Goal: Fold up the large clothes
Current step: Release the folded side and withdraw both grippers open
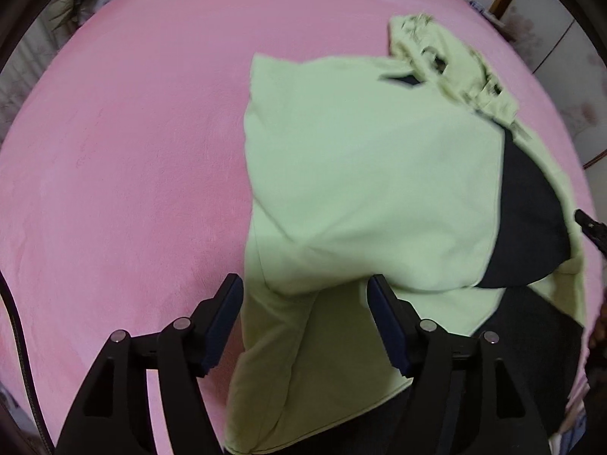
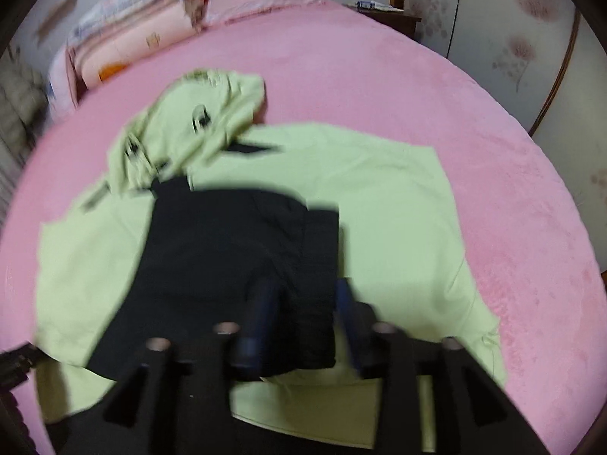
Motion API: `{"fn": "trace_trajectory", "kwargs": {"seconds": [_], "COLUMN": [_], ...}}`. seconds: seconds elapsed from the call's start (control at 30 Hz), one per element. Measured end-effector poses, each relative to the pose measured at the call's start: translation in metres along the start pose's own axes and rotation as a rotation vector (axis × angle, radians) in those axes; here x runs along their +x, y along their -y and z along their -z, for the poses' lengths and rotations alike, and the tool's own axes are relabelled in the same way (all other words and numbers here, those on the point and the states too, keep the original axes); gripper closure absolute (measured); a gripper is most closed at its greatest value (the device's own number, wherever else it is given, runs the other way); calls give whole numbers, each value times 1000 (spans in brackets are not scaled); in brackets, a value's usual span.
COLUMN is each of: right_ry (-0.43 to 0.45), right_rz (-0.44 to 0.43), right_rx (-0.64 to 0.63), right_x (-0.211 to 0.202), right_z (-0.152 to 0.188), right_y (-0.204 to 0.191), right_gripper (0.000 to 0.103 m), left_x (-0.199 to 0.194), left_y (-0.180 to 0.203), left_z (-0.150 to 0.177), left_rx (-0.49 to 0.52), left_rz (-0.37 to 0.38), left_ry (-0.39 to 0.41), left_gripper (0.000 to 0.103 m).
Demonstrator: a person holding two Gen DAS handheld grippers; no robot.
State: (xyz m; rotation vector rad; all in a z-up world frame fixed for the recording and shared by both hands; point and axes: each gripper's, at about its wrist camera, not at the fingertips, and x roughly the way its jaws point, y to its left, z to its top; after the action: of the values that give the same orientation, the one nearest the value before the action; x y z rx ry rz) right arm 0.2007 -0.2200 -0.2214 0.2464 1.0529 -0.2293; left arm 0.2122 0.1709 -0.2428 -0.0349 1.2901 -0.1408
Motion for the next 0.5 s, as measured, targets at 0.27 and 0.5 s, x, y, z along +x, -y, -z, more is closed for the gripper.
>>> {"fn": "trace_trajectory", "kwargs": {"seconds": [0.27, 0.5], "right_ry": [-62, -136], "right_rz": [-83, -161], "right_rx": [68, 49], "right_x": [40, 84], "right_z": [-37, -41], "right_y": [21, 20], "right_gripper": [41, 59], "left_x": [4, 70], "left_y": [-32, -43], "left_z": [-63, -116], "left_rx": [-89, -138], "left_rz": [1, 12], "left_ry": [99, 55], "left_gripper": [24, 25]}}
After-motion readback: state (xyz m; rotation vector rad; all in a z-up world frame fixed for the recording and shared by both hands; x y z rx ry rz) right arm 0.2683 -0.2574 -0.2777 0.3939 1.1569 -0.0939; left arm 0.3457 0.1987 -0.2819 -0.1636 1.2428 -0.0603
